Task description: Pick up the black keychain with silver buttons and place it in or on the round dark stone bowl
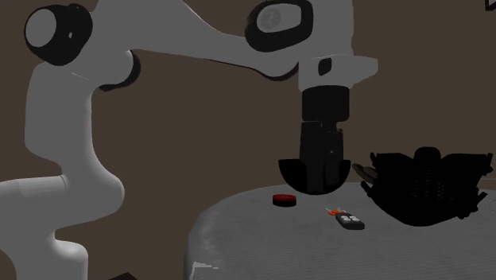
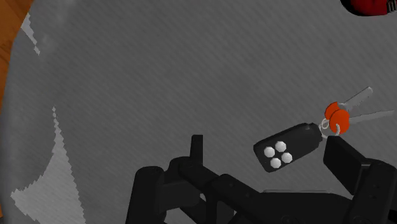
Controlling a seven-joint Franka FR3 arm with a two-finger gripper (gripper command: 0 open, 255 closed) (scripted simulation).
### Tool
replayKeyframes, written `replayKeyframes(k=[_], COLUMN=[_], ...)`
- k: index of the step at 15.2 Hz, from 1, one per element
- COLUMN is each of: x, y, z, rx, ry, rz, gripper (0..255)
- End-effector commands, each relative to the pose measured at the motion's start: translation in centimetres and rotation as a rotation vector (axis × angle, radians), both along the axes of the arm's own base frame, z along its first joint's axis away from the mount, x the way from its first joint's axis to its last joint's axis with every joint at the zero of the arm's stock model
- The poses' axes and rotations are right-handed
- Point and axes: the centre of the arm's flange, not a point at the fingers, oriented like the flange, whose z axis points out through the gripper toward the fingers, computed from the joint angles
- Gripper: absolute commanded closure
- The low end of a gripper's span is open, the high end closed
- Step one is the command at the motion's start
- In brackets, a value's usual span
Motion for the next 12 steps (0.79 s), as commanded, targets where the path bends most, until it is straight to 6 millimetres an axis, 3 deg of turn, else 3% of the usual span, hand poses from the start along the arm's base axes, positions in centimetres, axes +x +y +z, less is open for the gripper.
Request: replayKeyframes(k=[1,3,12], x=[1.6,3.2,3.2], y=[1.9,3.8,3.8], z=[-0.4,-0.6,-4.6], rx=[0.001,0.002,0.002], ry=[0.000,-0.001,-0.001], rz=[-0.014,-0.025,-0.025], gripper=[0,0,0])
